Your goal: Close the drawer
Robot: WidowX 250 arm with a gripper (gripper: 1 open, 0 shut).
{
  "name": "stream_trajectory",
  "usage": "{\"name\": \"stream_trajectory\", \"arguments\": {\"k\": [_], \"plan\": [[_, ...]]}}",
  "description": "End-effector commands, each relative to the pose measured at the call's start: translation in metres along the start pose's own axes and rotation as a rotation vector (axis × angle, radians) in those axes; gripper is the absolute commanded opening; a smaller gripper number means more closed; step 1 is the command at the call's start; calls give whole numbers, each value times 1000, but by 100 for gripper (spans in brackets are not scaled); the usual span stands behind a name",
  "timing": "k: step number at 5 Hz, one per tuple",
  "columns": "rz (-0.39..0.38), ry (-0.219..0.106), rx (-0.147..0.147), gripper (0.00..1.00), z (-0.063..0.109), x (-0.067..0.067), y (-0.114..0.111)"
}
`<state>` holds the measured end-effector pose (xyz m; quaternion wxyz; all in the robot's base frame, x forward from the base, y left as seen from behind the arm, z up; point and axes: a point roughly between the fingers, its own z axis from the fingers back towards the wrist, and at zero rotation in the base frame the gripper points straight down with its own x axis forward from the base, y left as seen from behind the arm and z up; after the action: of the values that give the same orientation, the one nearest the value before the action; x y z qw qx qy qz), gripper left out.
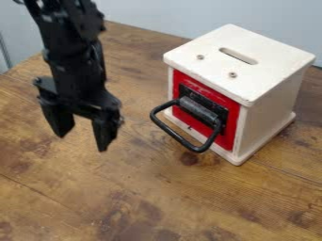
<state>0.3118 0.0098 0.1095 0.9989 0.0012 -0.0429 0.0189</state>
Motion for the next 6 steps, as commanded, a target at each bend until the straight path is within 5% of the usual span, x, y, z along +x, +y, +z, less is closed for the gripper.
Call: {"name": "stream_trajectory", "arguments": {"k": [1, 3, 4, 5, 6], "plan": [[16, -83, -1, 100, 34, 8, 5], [103, -94, 12, 100, 28, 8, 0], [109, -69, 17, 100, 16, 6, -12], [109, -45, 15, 100, 21, 3, -1], [110, -61, 4, 100, 28, 0, 10]]}}
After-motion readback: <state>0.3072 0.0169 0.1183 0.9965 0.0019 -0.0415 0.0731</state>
